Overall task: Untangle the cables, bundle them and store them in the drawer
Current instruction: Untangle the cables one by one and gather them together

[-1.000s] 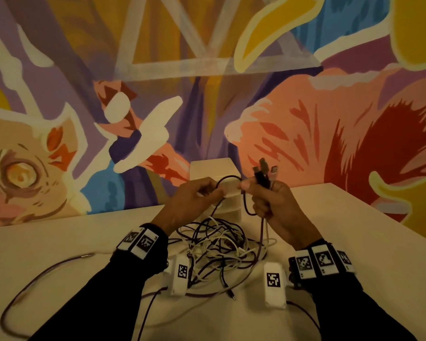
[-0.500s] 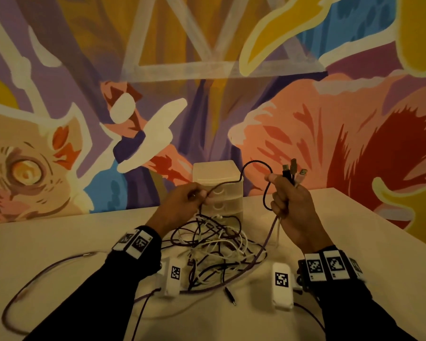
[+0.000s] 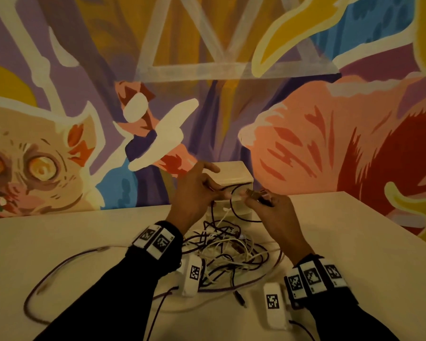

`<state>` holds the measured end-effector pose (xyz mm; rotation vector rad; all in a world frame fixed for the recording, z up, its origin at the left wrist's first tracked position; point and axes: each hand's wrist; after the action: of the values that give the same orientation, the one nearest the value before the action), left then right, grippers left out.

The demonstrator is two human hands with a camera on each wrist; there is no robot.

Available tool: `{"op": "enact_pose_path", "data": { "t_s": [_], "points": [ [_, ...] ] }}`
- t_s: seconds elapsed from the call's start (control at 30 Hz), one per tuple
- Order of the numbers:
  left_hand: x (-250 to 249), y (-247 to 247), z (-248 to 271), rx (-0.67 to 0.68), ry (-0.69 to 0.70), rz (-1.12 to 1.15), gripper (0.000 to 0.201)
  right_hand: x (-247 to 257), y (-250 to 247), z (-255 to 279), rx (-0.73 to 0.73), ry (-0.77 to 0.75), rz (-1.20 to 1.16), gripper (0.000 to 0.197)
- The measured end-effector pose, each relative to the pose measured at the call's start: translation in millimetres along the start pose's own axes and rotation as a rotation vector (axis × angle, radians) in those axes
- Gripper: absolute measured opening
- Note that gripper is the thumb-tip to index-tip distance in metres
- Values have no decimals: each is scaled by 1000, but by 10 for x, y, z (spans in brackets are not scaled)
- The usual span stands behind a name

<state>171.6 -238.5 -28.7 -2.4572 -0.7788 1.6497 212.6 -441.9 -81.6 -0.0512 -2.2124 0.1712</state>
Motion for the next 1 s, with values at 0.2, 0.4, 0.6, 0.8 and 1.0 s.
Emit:
{"op": "enact_pose_path", "data": {
  "t_s": [0.2,0.4,0.6,0.8,1.0],
  "points": [
    [9,170,120,103,42,-42,58,97,19,24,-85,141,-217,28],
    [197,54,138,273,-5,-320,27,0,-108,-134,-298,244,-440,30],
    [343,-80,121,431,-41,-392,22,-64,-162,-131,-353,299,-513,31],
    [343,-53,56,128,-36,-363,25,-20,-47,8,-30,299,-188,40],
    [366,125,179,122,-16,-412,22,-43,110,46,38,188,-79,18]
  ]
}}
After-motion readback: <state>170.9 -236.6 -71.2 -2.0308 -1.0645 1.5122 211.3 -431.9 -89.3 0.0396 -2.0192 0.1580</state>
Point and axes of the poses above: each hand's wrist, its own z-axis away from the middle knuckle, its own y-axis out of the palm, x = y × z, and after that the axes turned 6 degrees about -y, right-handed
